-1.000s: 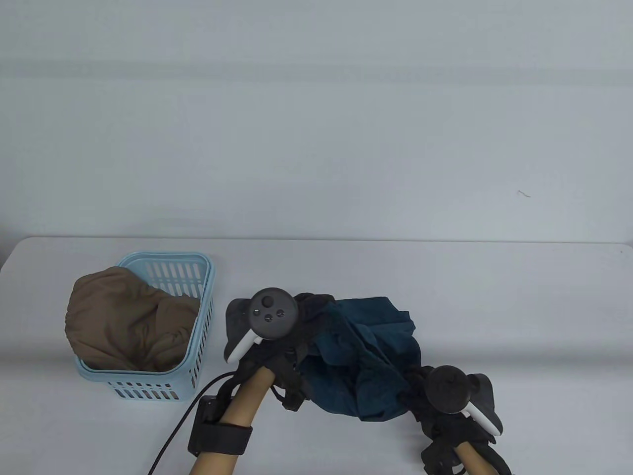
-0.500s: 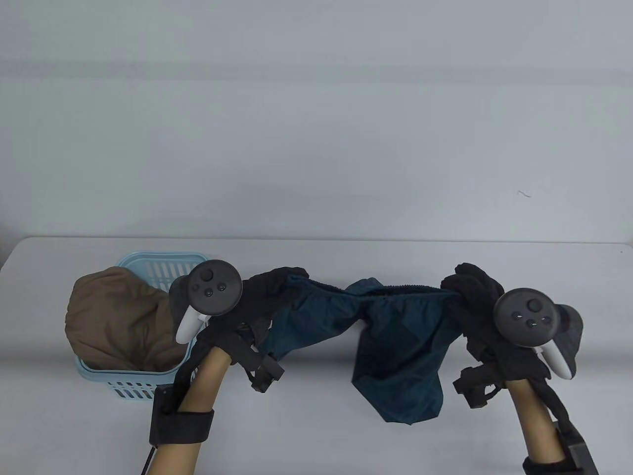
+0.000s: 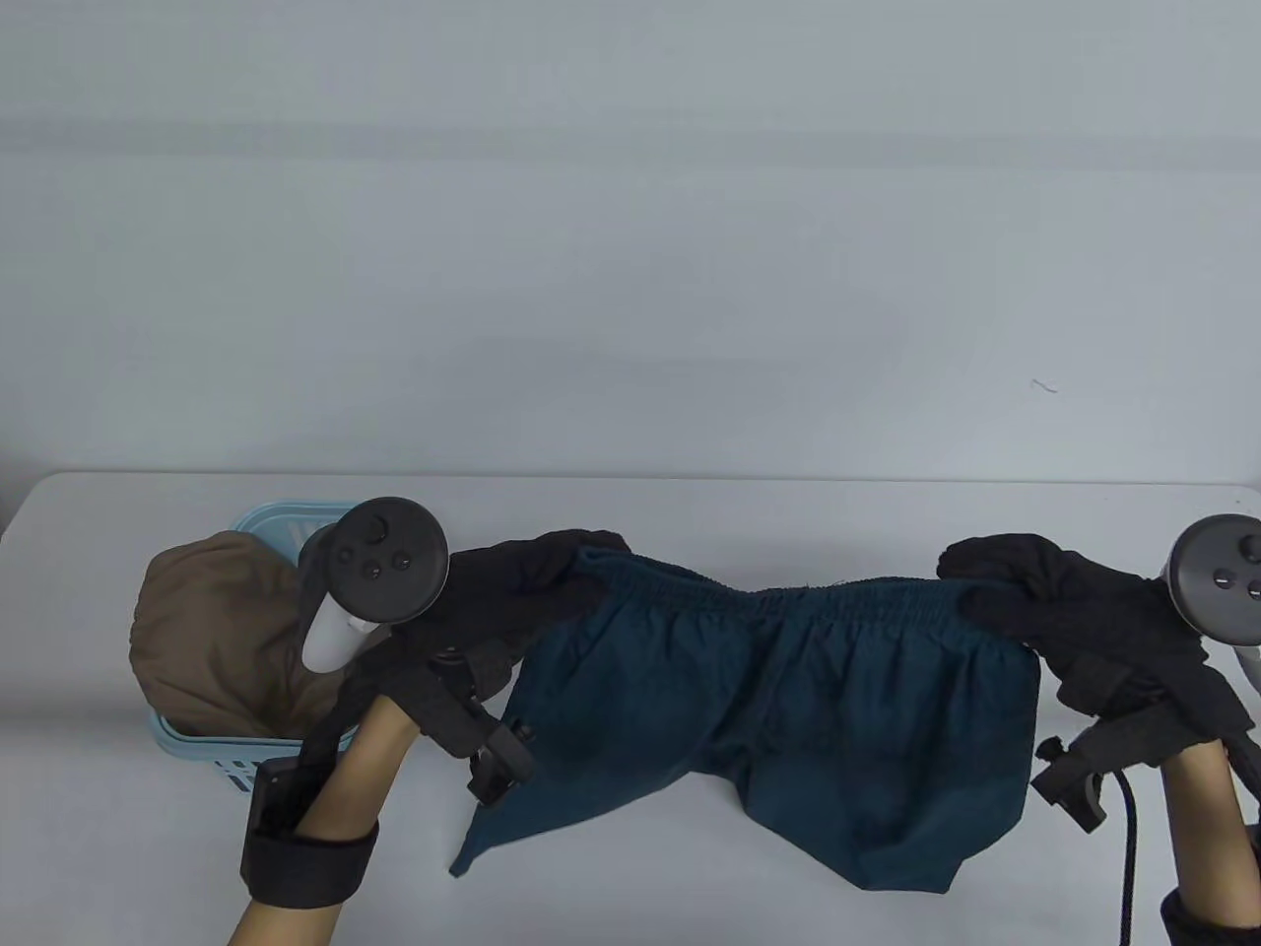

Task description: Roll shorts into tight roll

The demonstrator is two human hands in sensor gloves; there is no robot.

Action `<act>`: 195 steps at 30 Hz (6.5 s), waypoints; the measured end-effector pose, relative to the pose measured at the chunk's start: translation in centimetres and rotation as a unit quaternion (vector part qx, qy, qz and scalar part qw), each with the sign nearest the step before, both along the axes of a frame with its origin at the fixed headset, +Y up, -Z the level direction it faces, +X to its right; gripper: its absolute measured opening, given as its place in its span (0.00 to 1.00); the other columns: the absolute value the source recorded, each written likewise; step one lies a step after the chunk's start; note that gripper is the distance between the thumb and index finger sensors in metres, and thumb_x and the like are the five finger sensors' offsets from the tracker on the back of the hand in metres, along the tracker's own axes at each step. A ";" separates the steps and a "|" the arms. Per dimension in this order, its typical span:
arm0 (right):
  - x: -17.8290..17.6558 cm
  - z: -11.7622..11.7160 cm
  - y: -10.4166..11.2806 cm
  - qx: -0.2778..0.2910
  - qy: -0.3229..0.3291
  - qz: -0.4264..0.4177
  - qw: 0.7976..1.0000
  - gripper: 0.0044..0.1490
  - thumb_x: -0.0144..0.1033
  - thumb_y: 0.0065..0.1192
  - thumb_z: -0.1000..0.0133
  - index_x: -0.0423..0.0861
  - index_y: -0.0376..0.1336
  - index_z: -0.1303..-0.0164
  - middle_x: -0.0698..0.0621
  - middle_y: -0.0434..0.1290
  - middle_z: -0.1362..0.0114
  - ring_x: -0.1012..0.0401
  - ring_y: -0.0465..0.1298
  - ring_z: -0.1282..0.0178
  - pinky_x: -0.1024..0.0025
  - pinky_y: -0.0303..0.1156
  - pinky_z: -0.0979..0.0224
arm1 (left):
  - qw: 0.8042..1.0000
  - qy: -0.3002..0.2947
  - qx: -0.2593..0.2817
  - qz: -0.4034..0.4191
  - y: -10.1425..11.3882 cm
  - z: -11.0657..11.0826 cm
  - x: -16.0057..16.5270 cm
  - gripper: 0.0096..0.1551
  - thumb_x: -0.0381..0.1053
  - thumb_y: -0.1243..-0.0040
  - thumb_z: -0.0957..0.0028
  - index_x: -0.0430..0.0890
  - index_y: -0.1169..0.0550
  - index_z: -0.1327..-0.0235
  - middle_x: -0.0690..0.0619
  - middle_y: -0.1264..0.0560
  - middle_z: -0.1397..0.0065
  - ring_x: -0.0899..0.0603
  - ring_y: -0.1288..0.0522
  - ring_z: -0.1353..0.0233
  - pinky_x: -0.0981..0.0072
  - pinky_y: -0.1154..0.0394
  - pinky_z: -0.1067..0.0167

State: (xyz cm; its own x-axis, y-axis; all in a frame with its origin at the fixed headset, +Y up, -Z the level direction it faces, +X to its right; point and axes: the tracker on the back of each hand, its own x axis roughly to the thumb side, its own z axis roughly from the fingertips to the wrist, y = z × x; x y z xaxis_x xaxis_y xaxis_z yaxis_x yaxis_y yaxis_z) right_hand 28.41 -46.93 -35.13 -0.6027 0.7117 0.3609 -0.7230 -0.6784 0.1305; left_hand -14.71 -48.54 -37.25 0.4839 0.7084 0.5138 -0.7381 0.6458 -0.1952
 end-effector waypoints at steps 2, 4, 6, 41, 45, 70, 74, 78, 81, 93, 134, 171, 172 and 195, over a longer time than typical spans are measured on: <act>-0.5 -2.3 -1.5 -0.038 -0.012 0.048 0.998 0.29 0.31 0.60 0.42 0.43 0.61 0.28 0.43 0.75 0.35 0.51 0.80 0.42 0.50 0.72 0.35 | 0.999 0.034 -0.022 -0.033 -1.6 -2.3 0.6 0.24 0.51 0.44 0.44 0.48 0.25 0.35 0.48 0.18 0.37 0.41 0.17 0.37 0.27 0.38 0.31; -1.8 -5.7 -4.1 -0.099 -0.036 0.160 0.982 0.32 0.27 0.59 0.41 0.41 0.59 0.25 0.42 0.74 0.32 0.50 0.79 0.39 0.48 0.70 0.32 | 0.993 0.070 -0.041 -0.081 -4.1 -5.7 1.7 0.24 0.50 0.43 0.45 0.47 0.24 0.37 0.47 0.18 0.37 0.40 0.17 0.37 0.28 0.38 0.31; -3.3 -8.4 -6.3 -0.134 -0.070 0.259 0.954 0.31 0.26 0.59 0.42 0.42 0.60 0.27 0.41 0.73 0.33 0.49 0.78 0.38 0.47 0.69 0.31 | 0.981 0.081 -0.067 -0.161 -6.1 -8.7 2.9 0.23 0.50 0.43 0.46 0.48 0.23 0.38 0.48 0.17 0.37 0.40 0.17 0.37 0.27 0.39 0.30; -5.4 -0.5 -22.0 0.076 -0.043 0.385 0.919 0.24 0.32 0.65 0.47 0.52 0.69 0.38 0.50 0.79 0.34 0.51 0.79 0.32 0.45 0.65 0.25 | 0.911 0.050 0.036 -0.408 -22.3 -0.8 6.0 0.22 0.48 0.39 0.49 0.55 0.21 0.40 0.51 0.19 0.31 0.37 0.28 0.21 0.27 0.55 0.30; -5.8 0.8 -24.4 0.047 -0.014 0.402 0.914 0.25 0.32 0.64 0.46 0.52 0.69 0.38 0.50 0.79 0.33 0.50 0.78 0.31 0.45 0.65 0.25 | 0.888 0.014 0.037 -0.459 -24.3 0.6 6.5 0.23 0.48 0.40 0.49 0.55 0.21 0.39 0.50 0.19 0.30 0.37 0.28 0.21 0.27 0.55 0.30; -6.0 2.9 -28.2 -0.183 0.096 0.369 0.906 0.36 0.50 0.50 0.42 0.45 0.60 0.26 0.42 0.61 0.19 0.40 0.62 0.19 0.37 0.56 0.23 | 0.866 -0.073 -0.085 -0.488 -27.3 2.8 5.4 0.27 0.38 0.50 0.45 0.49 0.30 0.29 0.46 0.34 0.20 0.33 0.35 0.19 0.28 0.51 0.29; -5.9 2.9 -28.1 -0.187 0.090 0.353 0.912 0.34 0.50 0.50 0.41 0.45 0.63 0.28 0.42 0.63 0.20 0.41 0.64 0.21 0.38 0.57 0.23 | 0.865 -0.080 -0.088 -0.488 -27.3 2.8 5.3 0.27 0.38 0.50 0.45 0.49 0.29 0.30 0.46 0.33 0.21 0.34 0.34 0.19 0.29 0.50 0.29; -6.0 2.7 -28.1 -0.187 0.090 0.346 0.915 0.33 0.49 0.50 0.41 0.45 0.65 0.31 0.42 0.66 0.22 0.42 0.67 0.23 0.39 0.58 0.24 | 0.867 -0.086 -0.114 -0.478 -27.2 2.5 4.9 0.26 0.38 0.51 0.44 0.50 0.28 0.32 0.47 0.33 0.21 0.34 0.34 0.20 0.30 0.50 0.29; -6.0 2.8 -28.1 -0.185 0.094 0.347 0.915 0.32 0.49 0.50 0.41 0.45 0.66 0.32 0.43 0.67 0.23 0.42 0.67 0.23 0.39 0.58 0.24 | 0.873 -0.079 -0.121 -0.466 -27.2 2.3 4.9 0.25 0.38 0.51 0.45 0.50 0.27 0.33 0.47 0.32 0.22 0.34 0.34 0.20 0.30 0.49 0.29; -6.3 2.2 -26.2 -0.153 0.032 0.323 0.933 0.33 0.48 0.50 0.41 0.44 0.66 0.31 0.41 0.68 0.23 0.42 0.68 0.24 0.38 0.59 0.24 | 0.898 -0.050 -0.084 -0.429 -25.2 1.9 4.5 0.26 0.40 0.50 0.44 0.48 0.28 0.30 0.44 0.33 0.20 0.32 0.35 0.20 0.29 0.51 0.29; -16.3 2.6 -30.8 -0.186 0.116 0.343 0.913 0.40 0.46 0.46 0.39 0.43 0.46 0.19 0.41 0.44 0.15 0.41 0.45 0.16 0.37 0.49 0.21 | 0.873 -0.021 -0.184 -0.451 -30.3 -11.1 15.9 0.31 0.42 0.54 0.40 0.55 0.48 0.25 0.49 0.58 0.16 0.33 0.57 0.17 0.27 0.59 0.29; -14.4 2.0 -30.0 -0.198 0.054 0.372 0.905 0.36 0.44 0.47 0.39 0.41 0.53 0.22 0.39 0.52 0.17 0.41 0.54 0.19 0.34 0.48 0.22 | 0.842 0.050 -0.159 -0.513 -29.9 -9.8 17.2 0.32 0.47 0.55 0.39 0.51 0.50 0.24 0.42 0.54 0.18 0.30 0.50 0.19 0.26 0.56 0.29; -14.4 1.9 -29.9 -0.199 0.050 0.373 0.905 0.36 0.44 0.47 0.39 0.41 0.53 0.22 0.40 0.52 0.17 0.41 0.54 0.19 0.34 0.48 0.22 | 0.840 0.051 -0.156 -0.517 -29.9 -9.8 17.3 0.32 0.47 0.55 0.39 0.50 0.50 0.24 0.42 0.54 0.18 0.30 0.50 0.19 0.26 0.56 0.29; -14.7 2.5 -30.1 -0.201 0.052 0.406 0.890 0.41 0.47 0.45 0.40 0.44 0.46 0.18 0.30 0.47 0.18 0.33 0.51 0.20 0.31 0.47 0.23 | 0.838 0.027 -0.143 -0.526 -29.7 -10.0 17.1 0.33 0.50 0.54 0.40 0.48 0.48 0.25 0.41 0.53 0.18 0.31 0.48 0.19 0.30 0.48 0.27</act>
